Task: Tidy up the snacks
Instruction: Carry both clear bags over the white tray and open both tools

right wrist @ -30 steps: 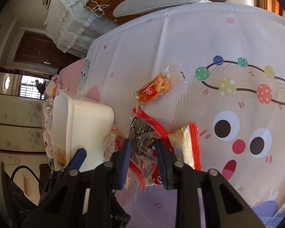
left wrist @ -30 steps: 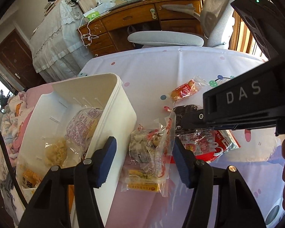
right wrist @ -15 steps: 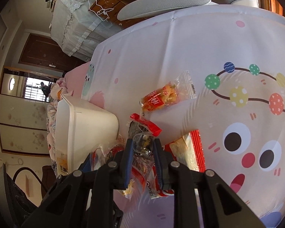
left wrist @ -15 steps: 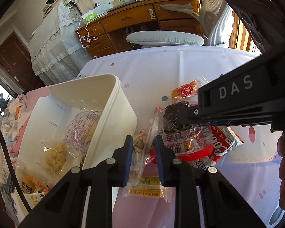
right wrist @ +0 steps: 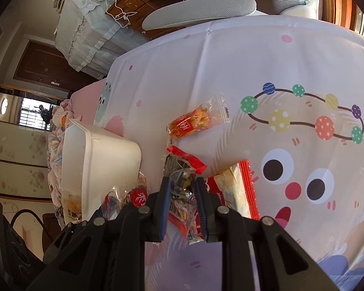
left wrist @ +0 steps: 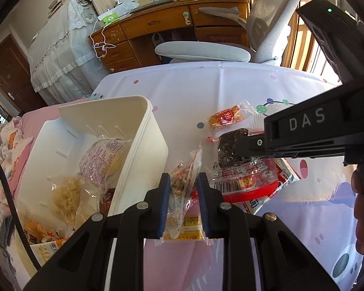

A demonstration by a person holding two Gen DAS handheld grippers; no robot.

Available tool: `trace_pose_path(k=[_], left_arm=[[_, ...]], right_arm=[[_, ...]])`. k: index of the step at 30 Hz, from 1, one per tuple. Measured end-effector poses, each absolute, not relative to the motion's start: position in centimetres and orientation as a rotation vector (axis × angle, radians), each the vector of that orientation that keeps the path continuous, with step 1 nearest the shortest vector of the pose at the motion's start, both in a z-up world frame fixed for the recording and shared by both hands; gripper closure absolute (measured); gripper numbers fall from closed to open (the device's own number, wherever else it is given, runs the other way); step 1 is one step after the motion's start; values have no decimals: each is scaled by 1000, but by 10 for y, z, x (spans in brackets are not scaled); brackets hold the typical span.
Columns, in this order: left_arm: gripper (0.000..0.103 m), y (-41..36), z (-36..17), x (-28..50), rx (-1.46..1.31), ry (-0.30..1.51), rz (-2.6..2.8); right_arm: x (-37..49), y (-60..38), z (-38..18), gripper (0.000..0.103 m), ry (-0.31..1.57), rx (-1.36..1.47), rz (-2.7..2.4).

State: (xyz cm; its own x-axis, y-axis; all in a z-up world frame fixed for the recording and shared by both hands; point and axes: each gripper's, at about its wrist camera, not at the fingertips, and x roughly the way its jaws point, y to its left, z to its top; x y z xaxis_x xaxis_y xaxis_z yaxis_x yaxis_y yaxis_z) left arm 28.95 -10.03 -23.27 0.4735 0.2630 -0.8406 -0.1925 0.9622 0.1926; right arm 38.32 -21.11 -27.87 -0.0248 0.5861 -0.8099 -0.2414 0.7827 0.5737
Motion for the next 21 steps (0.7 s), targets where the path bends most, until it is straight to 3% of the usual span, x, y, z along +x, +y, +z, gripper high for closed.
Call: trace_pose_path(k=[21], left_arm=[[83, -118, -145, 218, 42, 946, 155]], right_arm=[[330, -261, -214, 83, 1435, 246, 534]])
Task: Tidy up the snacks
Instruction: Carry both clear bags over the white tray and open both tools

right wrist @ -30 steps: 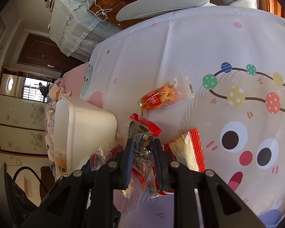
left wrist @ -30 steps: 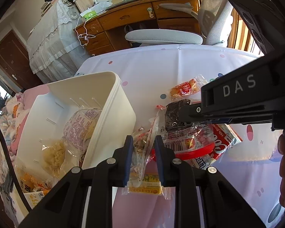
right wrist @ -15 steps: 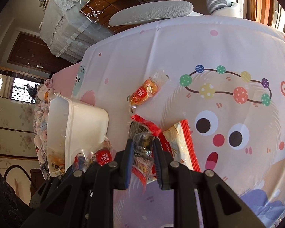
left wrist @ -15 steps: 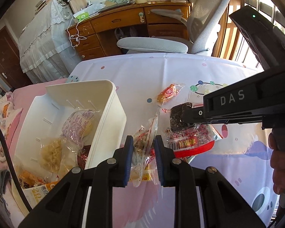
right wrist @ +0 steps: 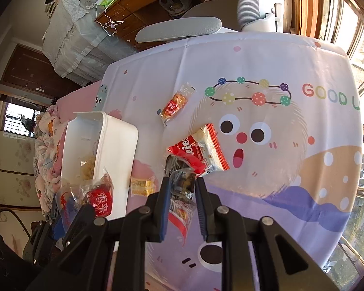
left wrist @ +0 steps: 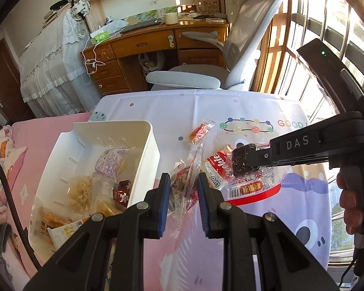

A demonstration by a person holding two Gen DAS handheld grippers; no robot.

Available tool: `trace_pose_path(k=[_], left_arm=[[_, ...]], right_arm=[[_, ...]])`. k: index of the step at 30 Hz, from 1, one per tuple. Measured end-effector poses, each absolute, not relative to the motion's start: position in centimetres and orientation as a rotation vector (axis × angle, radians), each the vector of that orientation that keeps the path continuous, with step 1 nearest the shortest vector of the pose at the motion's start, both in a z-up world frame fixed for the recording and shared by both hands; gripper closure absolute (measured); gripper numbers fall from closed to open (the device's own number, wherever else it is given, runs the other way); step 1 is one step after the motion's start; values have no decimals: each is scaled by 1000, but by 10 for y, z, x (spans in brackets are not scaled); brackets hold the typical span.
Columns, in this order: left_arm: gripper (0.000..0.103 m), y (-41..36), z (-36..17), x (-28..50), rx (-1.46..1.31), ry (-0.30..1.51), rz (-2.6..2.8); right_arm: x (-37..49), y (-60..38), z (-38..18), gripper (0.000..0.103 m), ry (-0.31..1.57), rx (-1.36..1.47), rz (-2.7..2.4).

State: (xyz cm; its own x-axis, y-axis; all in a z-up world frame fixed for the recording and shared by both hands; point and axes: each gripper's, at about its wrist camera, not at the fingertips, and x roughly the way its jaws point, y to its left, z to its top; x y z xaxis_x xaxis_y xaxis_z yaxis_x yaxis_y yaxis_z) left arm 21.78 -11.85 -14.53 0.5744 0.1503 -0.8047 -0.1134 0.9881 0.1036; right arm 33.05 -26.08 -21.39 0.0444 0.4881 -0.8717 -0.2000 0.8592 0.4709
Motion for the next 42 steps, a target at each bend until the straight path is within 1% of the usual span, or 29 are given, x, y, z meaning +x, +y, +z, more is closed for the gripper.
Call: trace_pose_path(k=[10, 17, 24, 34, 42], left_arm=[[83, -112, -99, 152, 12, 861, 118], [83, -93, -85, 99, -34, 823, 125], [83, -72, -77, 58, -80, 809, 140], [83, -17, -75, 36, -98, 817, 149], [83, 40, -65, 40, -67, 805, 107]], right_arm=[[279, -272, -173, 83, 1399, 240, 529], [242, -265, -155, 83, 1386, 239, 537], [205, -243, -154, 83, 1411, 236, 576], [160, -195, -152, 83, 1433, 199, 621], [137, -153, -148, 83, 1427, 238, 597]])
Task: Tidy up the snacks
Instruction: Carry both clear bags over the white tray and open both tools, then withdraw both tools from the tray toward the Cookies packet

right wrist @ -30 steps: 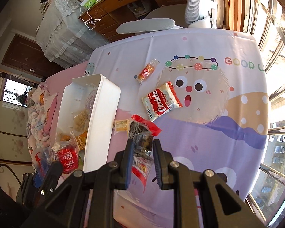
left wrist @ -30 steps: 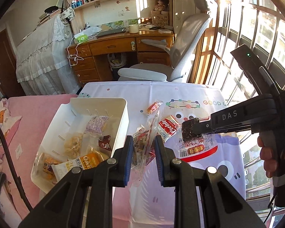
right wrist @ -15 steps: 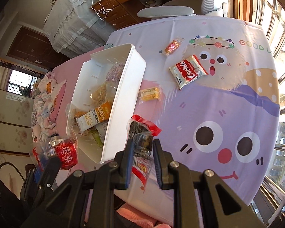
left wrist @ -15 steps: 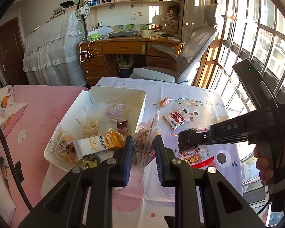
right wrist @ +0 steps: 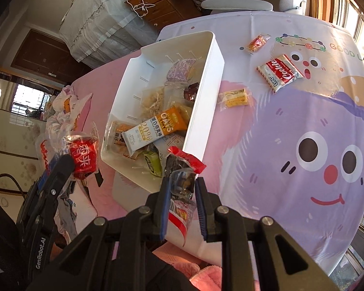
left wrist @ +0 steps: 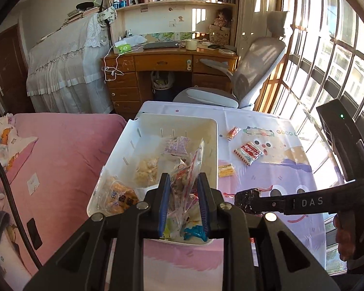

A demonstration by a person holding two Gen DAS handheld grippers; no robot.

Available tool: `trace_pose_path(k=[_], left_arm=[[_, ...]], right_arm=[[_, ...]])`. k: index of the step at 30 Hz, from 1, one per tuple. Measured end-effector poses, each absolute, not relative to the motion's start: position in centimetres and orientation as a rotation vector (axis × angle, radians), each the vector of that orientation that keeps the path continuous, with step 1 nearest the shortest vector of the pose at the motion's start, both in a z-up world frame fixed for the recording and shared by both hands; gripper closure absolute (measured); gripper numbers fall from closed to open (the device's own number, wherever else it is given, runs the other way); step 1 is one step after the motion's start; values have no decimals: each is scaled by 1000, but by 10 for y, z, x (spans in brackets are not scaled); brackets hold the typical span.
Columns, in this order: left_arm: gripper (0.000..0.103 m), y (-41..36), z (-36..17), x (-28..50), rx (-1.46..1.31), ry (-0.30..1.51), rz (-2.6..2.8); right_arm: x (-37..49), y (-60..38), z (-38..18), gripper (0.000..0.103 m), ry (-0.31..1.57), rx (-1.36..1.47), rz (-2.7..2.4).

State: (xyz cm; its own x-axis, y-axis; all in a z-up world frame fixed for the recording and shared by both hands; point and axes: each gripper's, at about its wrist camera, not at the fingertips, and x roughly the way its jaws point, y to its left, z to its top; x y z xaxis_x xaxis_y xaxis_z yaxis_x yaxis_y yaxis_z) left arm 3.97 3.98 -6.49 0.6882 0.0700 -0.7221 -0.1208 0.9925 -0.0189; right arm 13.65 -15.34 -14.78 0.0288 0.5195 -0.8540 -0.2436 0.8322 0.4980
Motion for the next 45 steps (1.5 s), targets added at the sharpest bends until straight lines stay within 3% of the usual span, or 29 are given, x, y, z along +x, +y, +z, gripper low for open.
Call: trace_pose_path(k=[19, 21, 26, 28, 35, 45], left_arm=[[81, 134, -80, 105, -12, 845, -179], [77, 136, -85, 109, -7, 865, -202], [42, 139, -90, 114, 11, 880, -221], [41, 138, -92, 115, 16, 891, -236], [30, 126, -99, 114, 27, 923, -277], [27, 91, -103, 111, 39, 976, -301]], right_arm=[[132, -70, -164, 83, 1378, 365, 453], [131, -65, -168, 80, 1382, 386, 438], [129, -65, -174, 68, 1379, 437, 401], [126, -66, -172, 63, 1370, 435, 382], [118, -75, -174, 63, 1362, 449, 356], [106, -111, -177, 62, 1375, 464, 313]])
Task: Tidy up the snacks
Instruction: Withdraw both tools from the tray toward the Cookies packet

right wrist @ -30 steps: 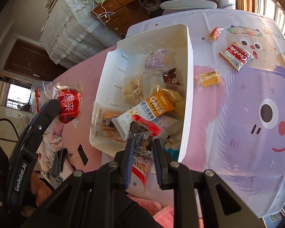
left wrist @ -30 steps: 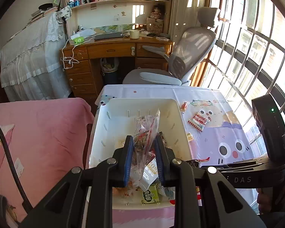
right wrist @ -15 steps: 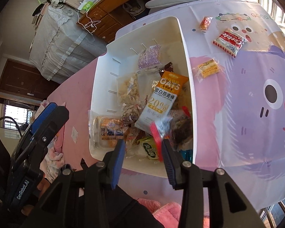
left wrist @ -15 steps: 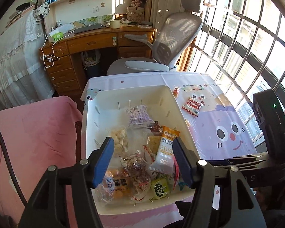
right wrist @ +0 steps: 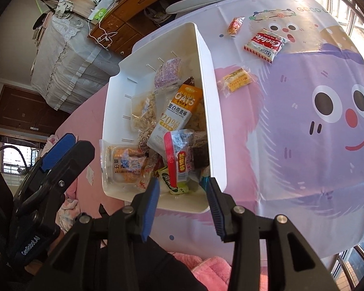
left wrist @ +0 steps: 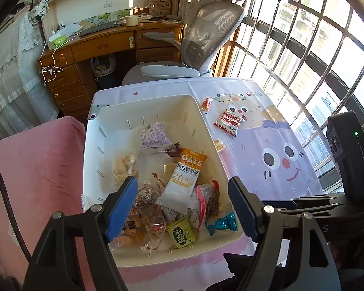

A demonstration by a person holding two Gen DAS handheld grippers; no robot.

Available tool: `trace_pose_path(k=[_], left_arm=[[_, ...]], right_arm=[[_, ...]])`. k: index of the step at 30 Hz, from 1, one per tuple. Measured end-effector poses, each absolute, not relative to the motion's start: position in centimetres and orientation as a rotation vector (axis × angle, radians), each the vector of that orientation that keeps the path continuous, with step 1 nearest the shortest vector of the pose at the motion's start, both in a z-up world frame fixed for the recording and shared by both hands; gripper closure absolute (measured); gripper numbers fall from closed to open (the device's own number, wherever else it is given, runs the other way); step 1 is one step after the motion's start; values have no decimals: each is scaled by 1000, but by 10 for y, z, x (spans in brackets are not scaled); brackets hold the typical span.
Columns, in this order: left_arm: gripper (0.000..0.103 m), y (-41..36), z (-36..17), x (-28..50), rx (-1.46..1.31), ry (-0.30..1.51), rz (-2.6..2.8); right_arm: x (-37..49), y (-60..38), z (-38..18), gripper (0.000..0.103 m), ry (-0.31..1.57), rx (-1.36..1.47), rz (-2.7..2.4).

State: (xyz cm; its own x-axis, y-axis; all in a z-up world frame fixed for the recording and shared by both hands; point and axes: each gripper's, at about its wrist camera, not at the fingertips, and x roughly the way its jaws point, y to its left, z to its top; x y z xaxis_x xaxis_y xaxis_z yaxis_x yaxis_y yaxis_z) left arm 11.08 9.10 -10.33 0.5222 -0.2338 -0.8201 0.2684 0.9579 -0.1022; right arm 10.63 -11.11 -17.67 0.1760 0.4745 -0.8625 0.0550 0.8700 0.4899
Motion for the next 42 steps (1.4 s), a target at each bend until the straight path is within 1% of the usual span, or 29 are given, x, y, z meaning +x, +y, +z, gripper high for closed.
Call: trace_pose_path(k=[13, 21, 26, 34, 42], left_arm=[[26, 21, -97, 110, -45, 1044, -260], [25, -24, -108, 120, -129, 1147, -189], [25, -42, -118, 130, -231, 1214, -97], [25, -59, -137, 157, -378, 1278, 93], [25, -63, -161, 181, -537, 1276, 220]], right_arm=[[109, -186, -172, 57, 1398, 411, 301], [120, -236, -170, 55, 1396, 323, 308], [129, -266, -169, 54, 1367, 252, 309], [151, -305, -172, 49, 1298, 201, 326], [177, -314, -177, 45, 1195, 98, 338]])
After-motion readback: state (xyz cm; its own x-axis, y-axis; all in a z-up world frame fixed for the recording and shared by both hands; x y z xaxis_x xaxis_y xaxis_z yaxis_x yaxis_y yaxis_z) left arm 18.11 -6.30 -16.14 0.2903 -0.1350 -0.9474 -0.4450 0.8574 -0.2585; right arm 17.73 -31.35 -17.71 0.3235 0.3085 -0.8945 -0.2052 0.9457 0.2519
